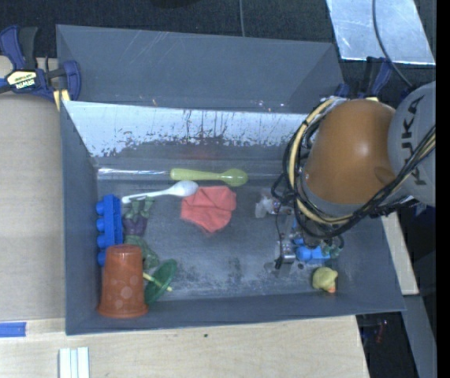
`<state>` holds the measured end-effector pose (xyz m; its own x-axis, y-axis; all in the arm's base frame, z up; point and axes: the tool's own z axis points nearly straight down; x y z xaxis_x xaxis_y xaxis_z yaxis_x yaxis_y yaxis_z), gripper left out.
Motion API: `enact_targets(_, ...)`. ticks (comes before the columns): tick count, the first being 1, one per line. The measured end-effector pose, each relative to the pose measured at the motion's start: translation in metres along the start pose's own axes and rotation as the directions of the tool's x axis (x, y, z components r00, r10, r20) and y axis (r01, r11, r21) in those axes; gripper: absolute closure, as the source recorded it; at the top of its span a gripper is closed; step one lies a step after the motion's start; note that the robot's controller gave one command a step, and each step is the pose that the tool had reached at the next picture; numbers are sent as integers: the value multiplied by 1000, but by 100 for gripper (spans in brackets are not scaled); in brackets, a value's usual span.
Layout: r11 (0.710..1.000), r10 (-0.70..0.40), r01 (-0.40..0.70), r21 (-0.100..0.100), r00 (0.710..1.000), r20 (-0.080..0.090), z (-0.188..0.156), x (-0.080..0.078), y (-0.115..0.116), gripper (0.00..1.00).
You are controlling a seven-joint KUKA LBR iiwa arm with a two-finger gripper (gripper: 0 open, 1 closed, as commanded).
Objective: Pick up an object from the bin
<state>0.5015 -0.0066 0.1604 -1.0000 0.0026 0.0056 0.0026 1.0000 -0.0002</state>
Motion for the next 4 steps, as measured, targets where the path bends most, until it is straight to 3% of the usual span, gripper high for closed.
enact_targets(1,1000,0,0,0,1000,8,-4,-2,0,0)
enact_targets(2,1000,7,-7,0,1000,9,-13,-41,-7,0)
enact_targets(3,1000,-11,11,0,1000,12,-3,-87,14,0)
enact_targets(4,989,-146,146,4,989,15,-3,-110,38,0)
